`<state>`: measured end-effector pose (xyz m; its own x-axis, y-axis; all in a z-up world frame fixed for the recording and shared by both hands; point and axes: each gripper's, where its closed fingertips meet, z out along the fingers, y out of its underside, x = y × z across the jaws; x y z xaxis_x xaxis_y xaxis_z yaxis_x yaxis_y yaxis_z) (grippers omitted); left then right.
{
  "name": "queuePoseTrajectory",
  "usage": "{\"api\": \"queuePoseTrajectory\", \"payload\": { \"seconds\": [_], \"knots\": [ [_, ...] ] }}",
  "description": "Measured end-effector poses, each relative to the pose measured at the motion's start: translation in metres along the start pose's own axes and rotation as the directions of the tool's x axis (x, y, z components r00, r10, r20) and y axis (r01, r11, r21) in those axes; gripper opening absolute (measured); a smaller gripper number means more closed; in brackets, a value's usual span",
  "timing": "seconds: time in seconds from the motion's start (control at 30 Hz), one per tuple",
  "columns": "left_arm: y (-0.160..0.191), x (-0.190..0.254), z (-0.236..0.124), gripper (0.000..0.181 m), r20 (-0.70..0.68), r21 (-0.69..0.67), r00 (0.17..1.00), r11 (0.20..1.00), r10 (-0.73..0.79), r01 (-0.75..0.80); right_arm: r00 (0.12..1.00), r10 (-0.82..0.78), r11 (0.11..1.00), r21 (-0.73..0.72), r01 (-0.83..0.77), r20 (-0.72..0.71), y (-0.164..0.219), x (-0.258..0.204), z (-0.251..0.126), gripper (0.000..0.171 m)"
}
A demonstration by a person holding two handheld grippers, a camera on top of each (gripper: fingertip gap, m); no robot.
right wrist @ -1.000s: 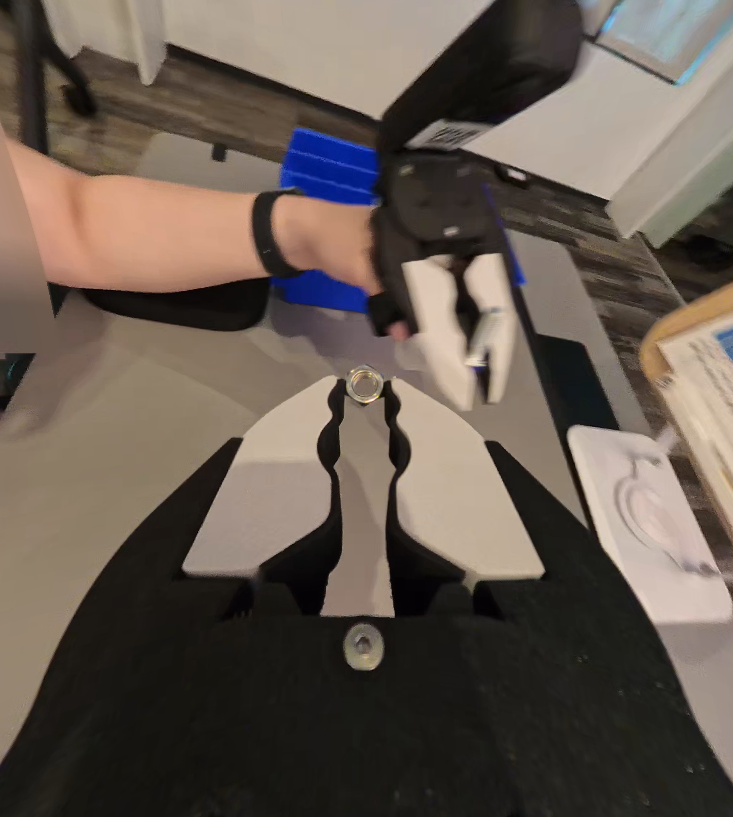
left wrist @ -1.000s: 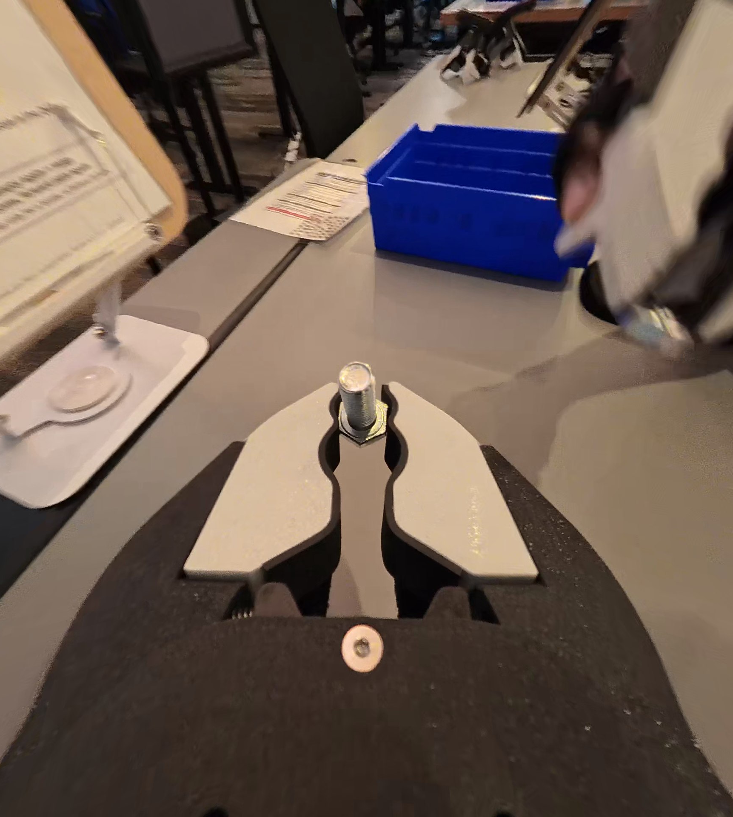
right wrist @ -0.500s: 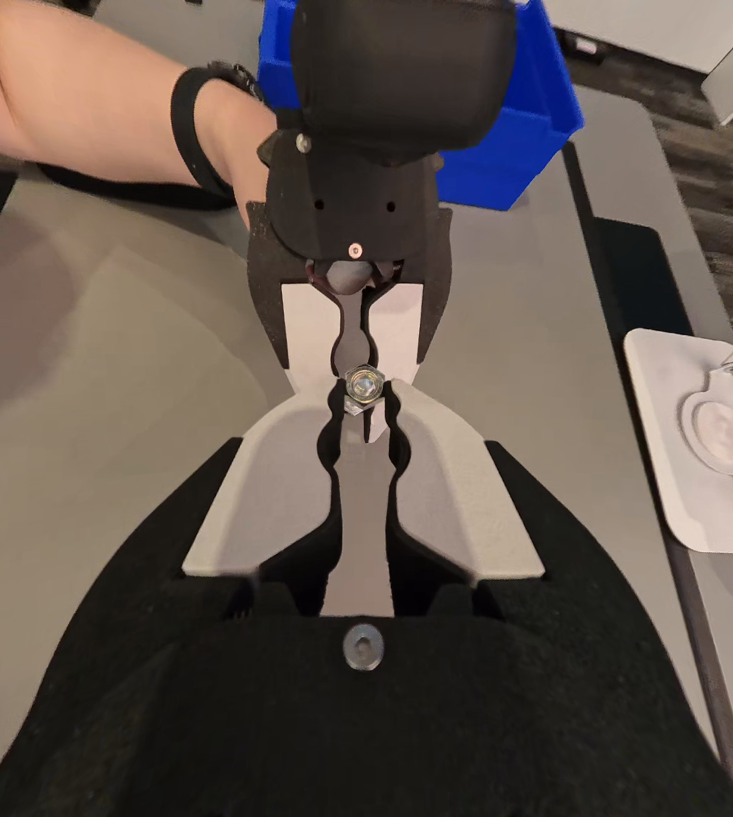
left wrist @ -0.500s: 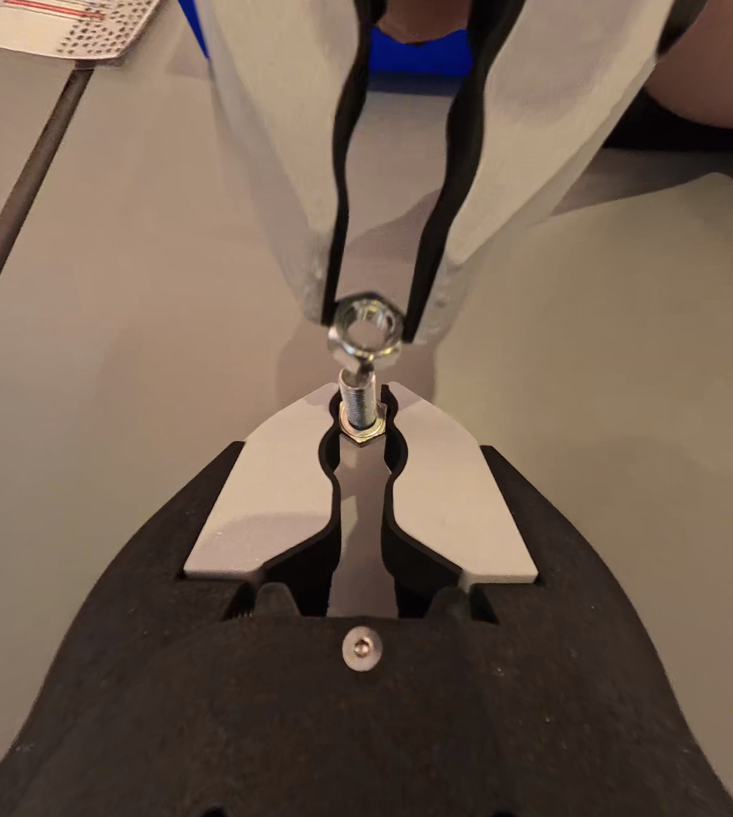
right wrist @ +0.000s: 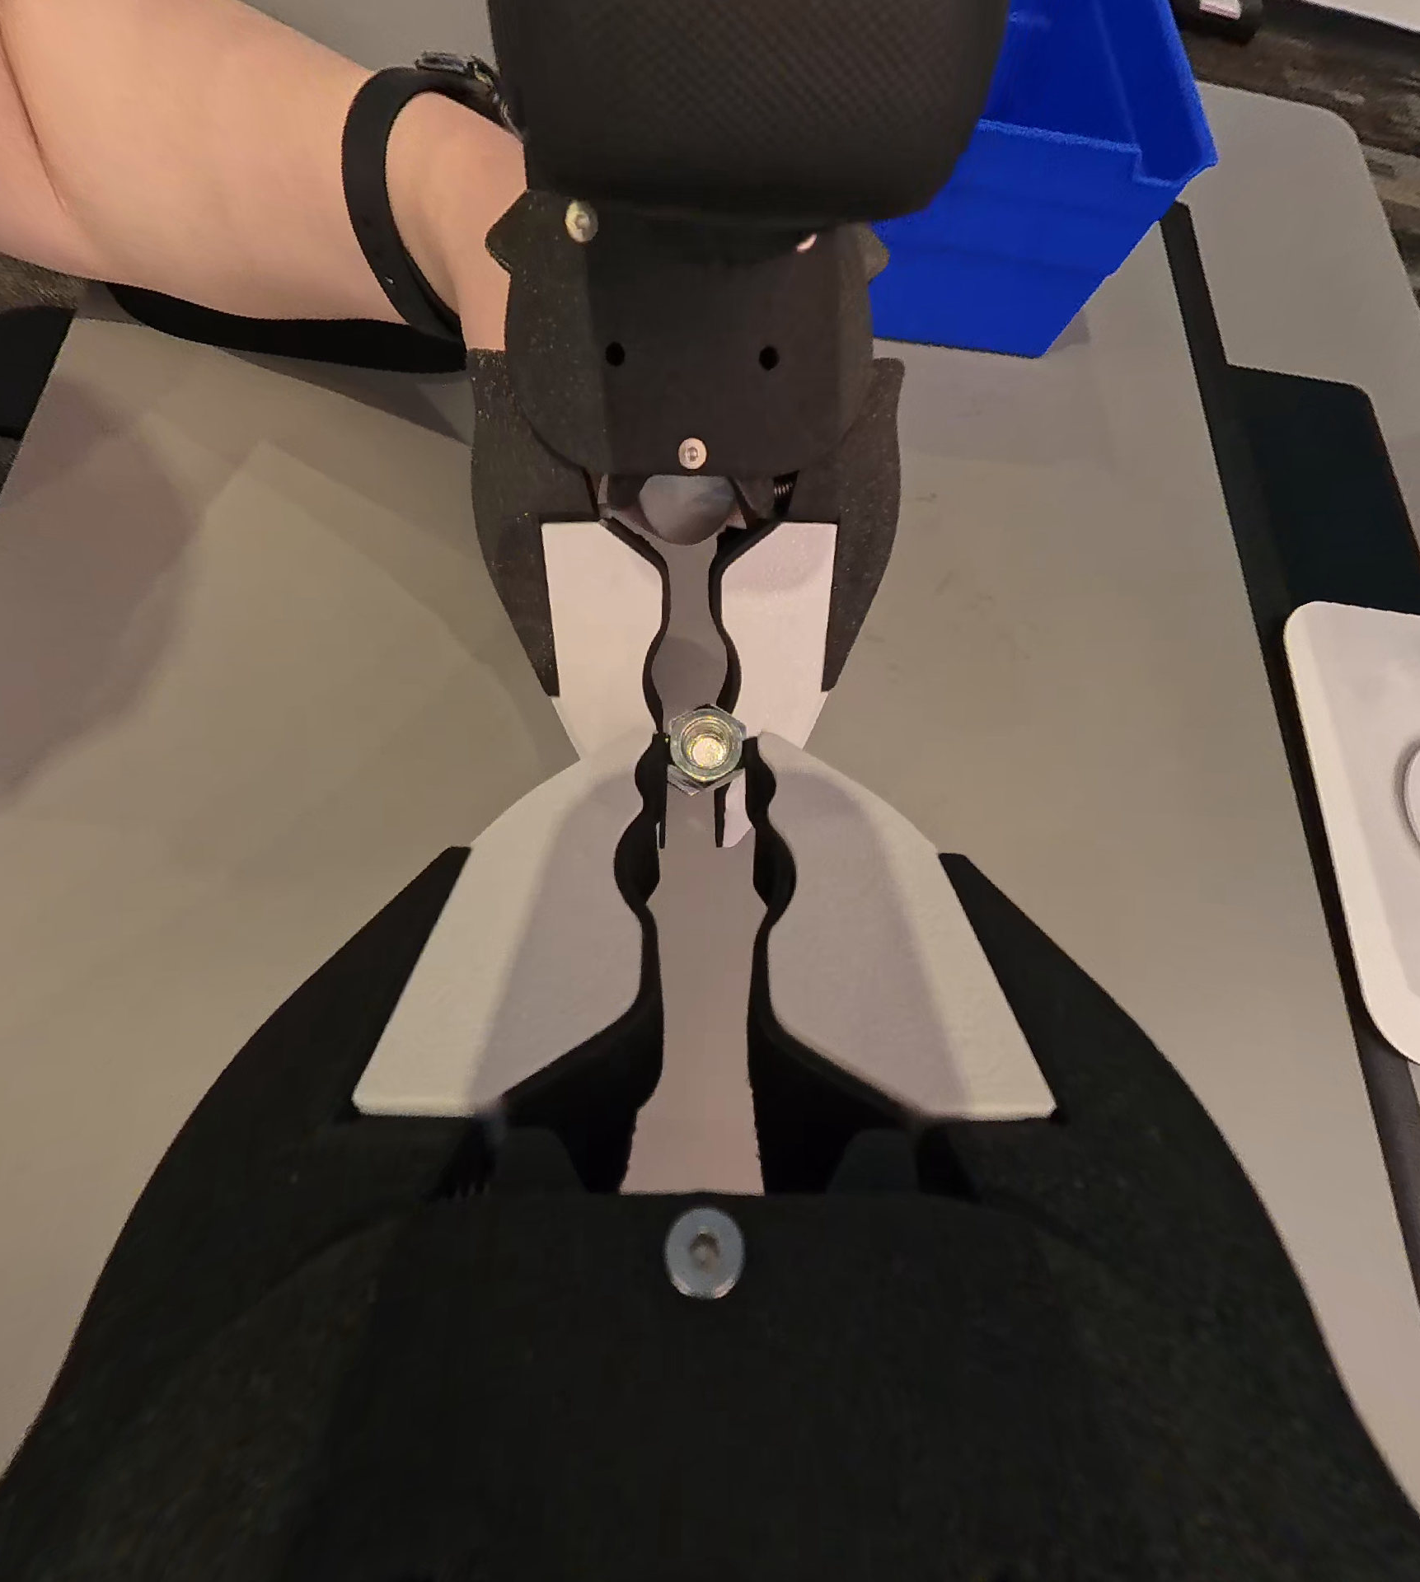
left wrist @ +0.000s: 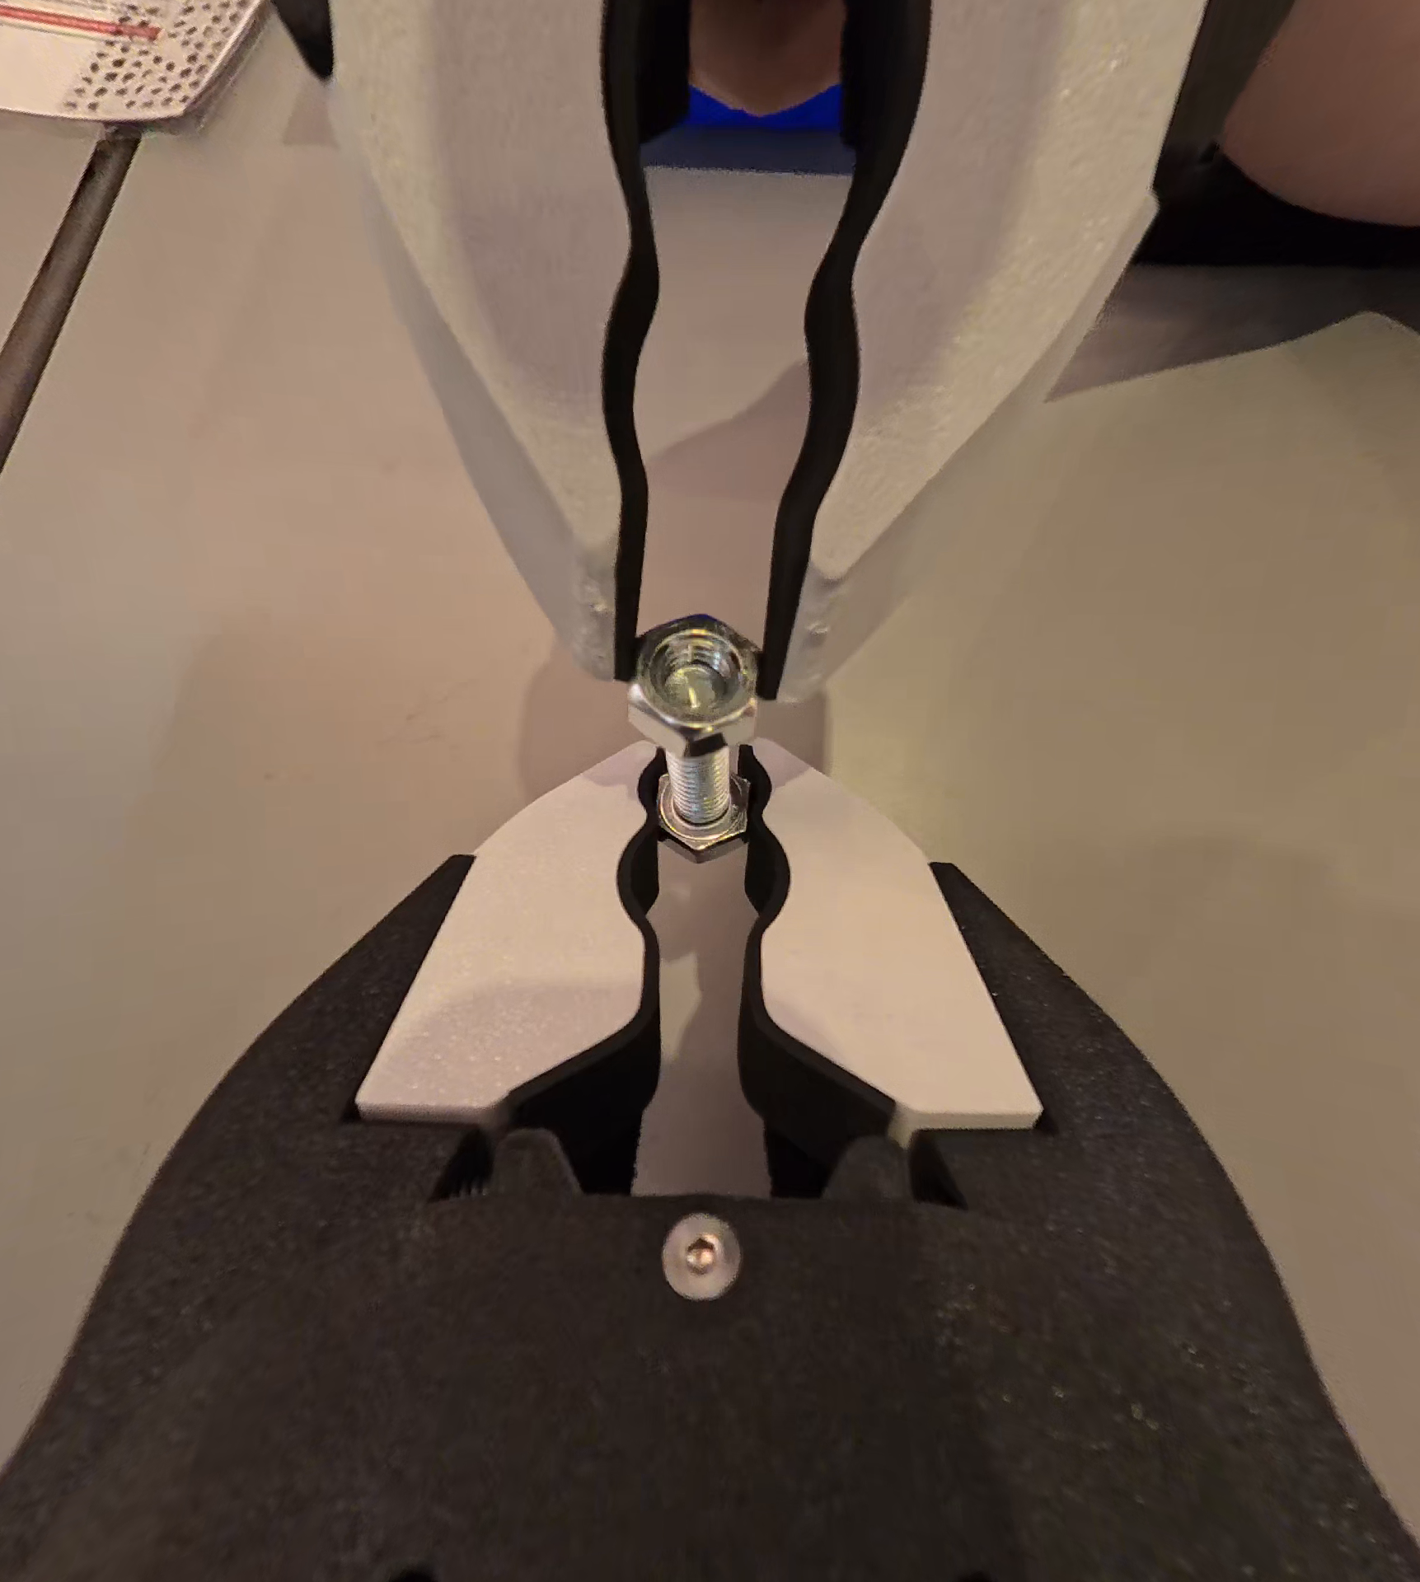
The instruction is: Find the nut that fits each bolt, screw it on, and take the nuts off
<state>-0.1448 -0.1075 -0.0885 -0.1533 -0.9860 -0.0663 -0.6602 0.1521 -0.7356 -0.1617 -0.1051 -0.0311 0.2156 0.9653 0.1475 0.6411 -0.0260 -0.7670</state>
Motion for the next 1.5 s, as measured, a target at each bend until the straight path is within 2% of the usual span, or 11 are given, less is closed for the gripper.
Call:
{"api": "queuePoseTrajectory", "payload": {
  "seconds": [0.53, 1.07, 1.23, 1.5],
  "knots": [
    [-0.016, -0.003, -0.009, 0.015, -0.007, 0.130, 1.000, 0.991, -0.025, 0.026, 1.000, 0.010, 0.993, 0.114, -0.013, 0.027, -0.004, 0.005, -0.015, 0.017],
    [-0.012, -0.003, -0.004, 0.015, 0.029, 0.068, 1.000, 0.998, 0.006, -0.008, 1.000, -0.017, 0.991, 0.135, 0.013, 0.024, -0.006, 0.003, -0.022, 0.017],
    [-0.016, -0.001, -0.007, 0.015, 0.009, 0.102, 1.000, 0.995, 0.004, -0.005, 0.997, -0.065, 0.989, 0.134, 0.059, 0.044, -0.004, -0.002, -0.021, 0.017],
    [-0.032, 0.017, -0.014, 0.015, -0.101, 0.224, 0.994, 0.974, 0.036, -0.013, 0.988, -0.136, 0.965, 0.236, 0.116, 0.071, -0.014, -0.011, -0.031, 0.017]
  ]
}}
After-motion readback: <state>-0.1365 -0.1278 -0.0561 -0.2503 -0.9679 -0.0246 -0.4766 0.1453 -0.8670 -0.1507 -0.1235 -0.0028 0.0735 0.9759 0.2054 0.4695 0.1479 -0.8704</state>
